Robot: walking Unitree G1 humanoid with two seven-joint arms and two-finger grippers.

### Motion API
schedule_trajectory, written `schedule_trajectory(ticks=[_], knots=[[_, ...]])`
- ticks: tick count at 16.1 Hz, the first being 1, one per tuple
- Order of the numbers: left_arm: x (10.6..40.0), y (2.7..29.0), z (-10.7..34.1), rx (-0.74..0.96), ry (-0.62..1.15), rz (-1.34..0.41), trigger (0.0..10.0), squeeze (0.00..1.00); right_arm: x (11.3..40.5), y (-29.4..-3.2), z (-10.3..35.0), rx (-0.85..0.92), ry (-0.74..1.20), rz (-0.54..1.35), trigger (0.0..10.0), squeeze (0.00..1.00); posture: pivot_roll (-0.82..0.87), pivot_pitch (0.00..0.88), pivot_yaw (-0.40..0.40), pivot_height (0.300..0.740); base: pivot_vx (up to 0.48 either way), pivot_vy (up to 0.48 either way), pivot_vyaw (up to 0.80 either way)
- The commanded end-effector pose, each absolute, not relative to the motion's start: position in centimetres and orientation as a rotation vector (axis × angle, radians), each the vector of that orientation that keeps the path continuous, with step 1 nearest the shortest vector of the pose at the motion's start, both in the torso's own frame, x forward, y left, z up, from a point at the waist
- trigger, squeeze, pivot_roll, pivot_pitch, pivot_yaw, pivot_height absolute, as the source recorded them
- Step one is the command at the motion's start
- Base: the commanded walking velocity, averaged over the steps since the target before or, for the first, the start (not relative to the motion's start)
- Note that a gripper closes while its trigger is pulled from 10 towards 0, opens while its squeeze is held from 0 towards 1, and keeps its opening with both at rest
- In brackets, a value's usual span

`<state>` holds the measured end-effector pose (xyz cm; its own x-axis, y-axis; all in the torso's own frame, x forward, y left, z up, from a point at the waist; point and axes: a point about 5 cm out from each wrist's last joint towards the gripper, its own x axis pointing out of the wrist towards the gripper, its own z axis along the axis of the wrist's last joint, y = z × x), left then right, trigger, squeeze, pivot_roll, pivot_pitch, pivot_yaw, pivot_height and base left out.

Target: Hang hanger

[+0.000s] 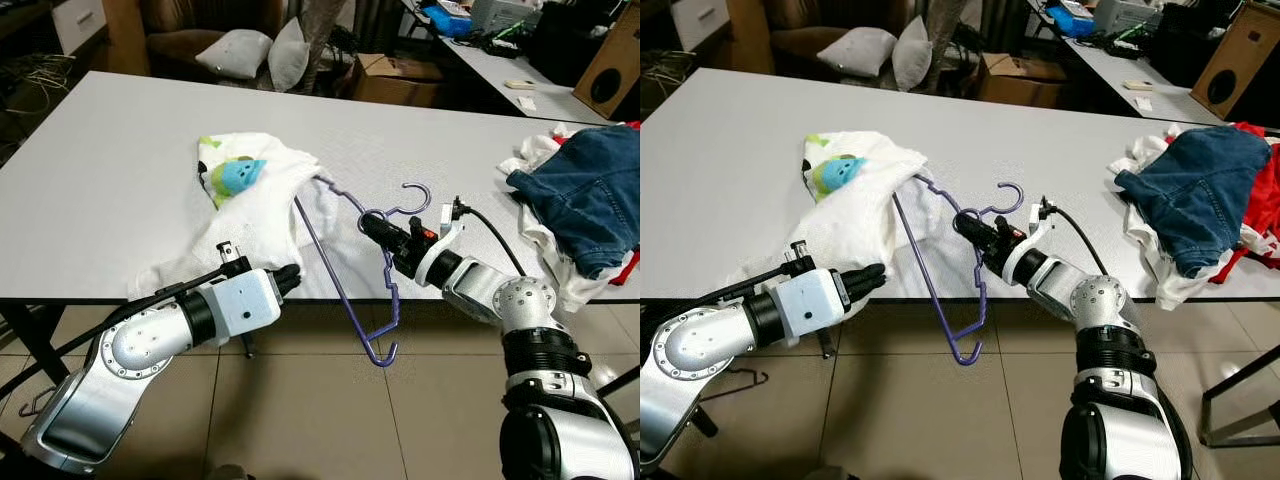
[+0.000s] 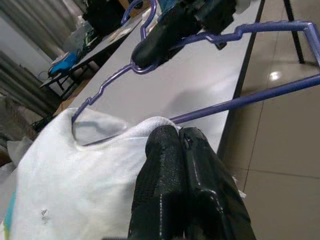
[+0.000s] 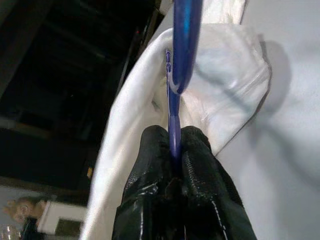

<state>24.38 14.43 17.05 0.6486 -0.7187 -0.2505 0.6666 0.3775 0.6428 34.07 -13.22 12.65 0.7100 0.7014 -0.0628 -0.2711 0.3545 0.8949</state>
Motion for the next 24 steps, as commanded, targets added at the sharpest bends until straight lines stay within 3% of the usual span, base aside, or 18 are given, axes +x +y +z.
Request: schedule_trajectory(ticks=[1, 5, 9, 14, 20, 24], knots=[[24.7, 14.6, 17.4, 0.794, -0.087, -0.854, 0.0, 0.00, 33.7, -13.3, 12.8, 0.961, 0.482, 0.708, 10.0, 0.00, 0.19, 0.000, -0.144, 0.740, 0.000, 0.000, 0.00], [26.6, 13.8, 19.4, 0.763, -0.195, -0.761, 0.0, 0.00, 31.4, -10.4, 10.6, 0.721, 0.620, 0.874, 10.0, 0.00, 0.19, 0.000, -0.146, 0.740, 0.000, 0.000, 0.00], [26.9, 12.8, 20.0, 0.739, -0.242, -0.791, 0.0, 0.00, 30.7, -10.3, 9.9, 0.716, 0.629, 0.891, 10.0, 0.00, 0.19, 0.000, -0.143, 0.740, 0.000, 0.000, 0.00], [24.1, 11.6, 18.6, 0.670, -0.218, -1.010, 0.0, 0.00, 33.2, -10.8, 10.5, 0.933, 0.540, 0.781, 10.0, 0.00, 0.20, 0.000, -0.140, 0.740, 0.000, 0.000, 0.00], [23.0, 12.2, 18.4, 0.666, -0.202, -1.031, 0.0, 0.00, 34.7, -11.6, 9.4, 1.047, 0.521, 0.567, 10.0, 0.00, 0.22, 0.000, -0.150, 0.740, 0.000, 0.000, 0.00], [22.9, 12.6, 17.4, 0.685, -0.132, -1.028, 0.0, 0.00, 36.2, -11.9, 10.7, 1.325, 0.350, 0.456, 10.0, 0.00, 0.23, 0.000, -0.149, 0.740, 0.000, 0.000, 0.00]])
